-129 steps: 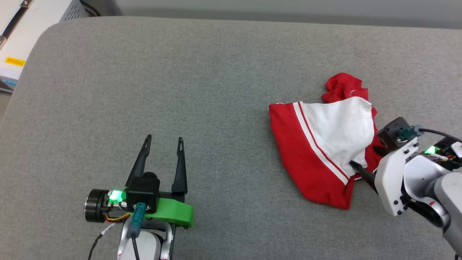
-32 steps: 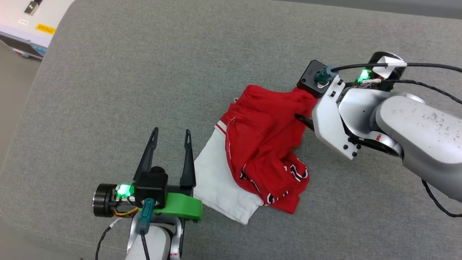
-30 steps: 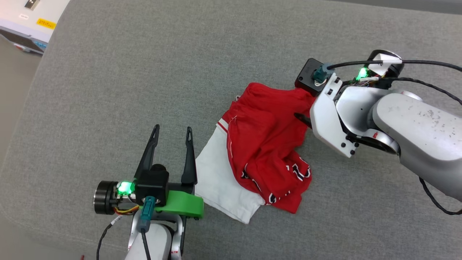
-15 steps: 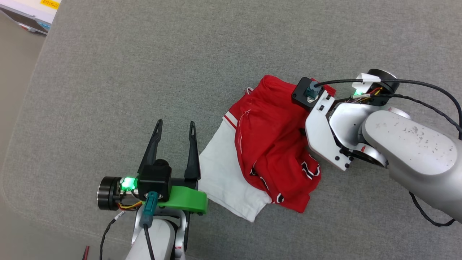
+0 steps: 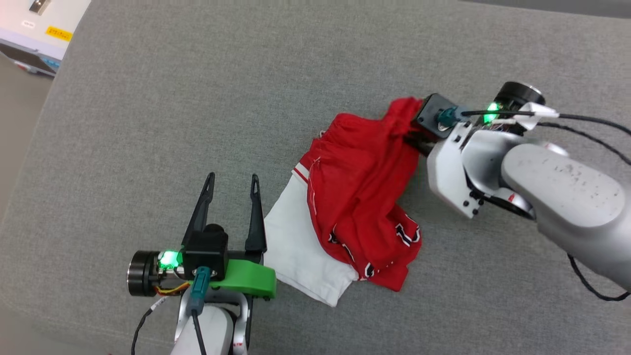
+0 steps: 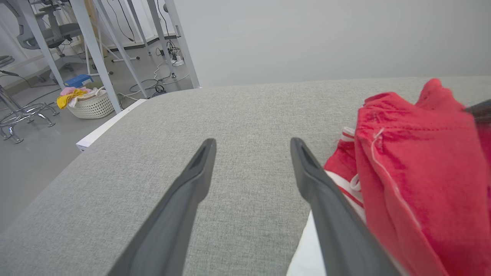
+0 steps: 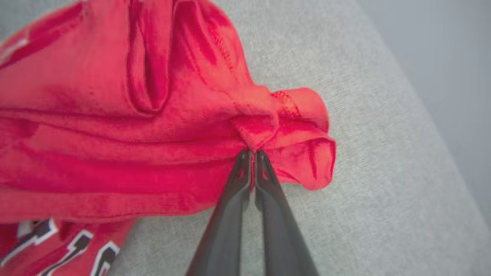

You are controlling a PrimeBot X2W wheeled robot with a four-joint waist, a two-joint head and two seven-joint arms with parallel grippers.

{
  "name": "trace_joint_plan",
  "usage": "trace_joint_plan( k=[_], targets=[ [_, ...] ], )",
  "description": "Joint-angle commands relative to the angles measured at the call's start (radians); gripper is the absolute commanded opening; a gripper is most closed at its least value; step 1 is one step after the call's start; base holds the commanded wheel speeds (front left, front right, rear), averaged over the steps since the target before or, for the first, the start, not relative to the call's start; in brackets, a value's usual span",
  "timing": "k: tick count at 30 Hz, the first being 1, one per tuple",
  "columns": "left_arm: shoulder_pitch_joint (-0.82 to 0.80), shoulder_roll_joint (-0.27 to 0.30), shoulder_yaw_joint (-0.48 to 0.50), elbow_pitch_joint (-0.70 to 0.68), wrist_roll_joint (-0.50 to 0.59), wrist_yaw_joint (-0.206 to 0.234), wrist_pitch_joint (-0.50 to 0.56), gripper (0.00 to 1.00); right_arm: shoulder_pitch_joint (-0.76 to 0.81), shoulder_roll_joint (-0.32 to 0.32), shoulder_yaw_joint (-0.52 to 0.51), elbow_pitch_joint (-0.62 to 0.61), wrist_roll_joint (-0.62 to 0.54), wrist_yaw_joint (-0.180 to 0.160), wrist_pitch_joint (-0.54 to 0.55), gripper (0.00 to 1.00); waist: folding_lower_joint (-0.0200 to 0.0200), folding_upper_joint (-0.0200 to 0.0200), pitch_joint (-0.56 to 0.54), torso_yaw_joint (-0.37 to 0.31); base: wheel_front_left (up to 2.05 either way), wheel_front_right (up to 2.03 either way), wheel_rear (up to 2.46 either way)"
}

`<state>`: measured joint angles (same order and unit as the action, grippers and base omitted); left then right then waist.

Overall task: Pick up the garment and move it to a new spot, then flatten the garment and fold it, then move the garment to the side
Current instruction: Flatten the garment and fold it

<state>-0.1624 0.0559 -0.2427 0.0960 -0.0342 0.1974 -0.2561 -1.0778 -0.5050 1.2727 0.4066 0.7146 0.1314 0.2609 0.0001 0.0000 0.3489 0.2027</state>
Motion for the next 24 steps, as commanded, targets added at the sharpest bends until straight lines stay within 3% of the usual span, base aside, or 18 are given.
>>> trace_joint_plan(
  k=[1, 8, 9, 16, 20, 24],
  targets=[
    [0.018, 0.002, 0.008, 0.003, 0.007, -0.003, -0.006, 1.0, -0.027, -0.019, -0.009, -0.006, 0.004, -0.001, -0.039, 0.0, -0.0001, 0.0, -0.05, -0.033, 0.0, 0.0, 0.0],
    [0.072, 0.016, 0.023, 0.007, 0.013, -0.007, -0.006, 1.0, -0.004, -0.133, -0.095, -0.097, -0.02, -0.001, -0.153, 0.0, -0.0001, 0.0, -0.129, -0.086, 0.0, 0.0, 0.0],
    [0.096, 0.019, 0.027, 0.009, 0.014, -0.008, -0.006, 1.0, 0.068, -0.209, -0.186, -0.165, -0.034, -0.001, -0.172, 0.0, -0.0001, 0.0, -0.162, -0.11, 0.0, 0.0, 0.0],
    [0.139, 0.023, 0.035, 0.017, 0.013, -0.01, -0.006, 1.0, 0.357, -0.348, -0.483, -0.3, -0.086, -0.001, -0.147, 0.0, -0.0001, 0.0, -0.214, -0.159, 0.0, 0.0, 0.0],
    [0.161, 0.025, 0.041, 0.017, 0.014, -0.009, -0.006, 1.0, 0.6, -0.338, -0.721, -0.373, -0.15, -0.001, -0.095, 0.0, -0.0001, 0.0, -0.232, -0.188, 0.0, 0.0, 0.0],
    [0.173, 0.025, 0.046, 0.02, 0.013, -0.01, -0.006, 1.0, 0.875, -0.251, -0.949, -0.458, -0.228, -0.001, -0.025, 0.0, -0.0001, 0.0, -0.244, -0.207, 0.0, 0.0, 0.0]
  ],
)
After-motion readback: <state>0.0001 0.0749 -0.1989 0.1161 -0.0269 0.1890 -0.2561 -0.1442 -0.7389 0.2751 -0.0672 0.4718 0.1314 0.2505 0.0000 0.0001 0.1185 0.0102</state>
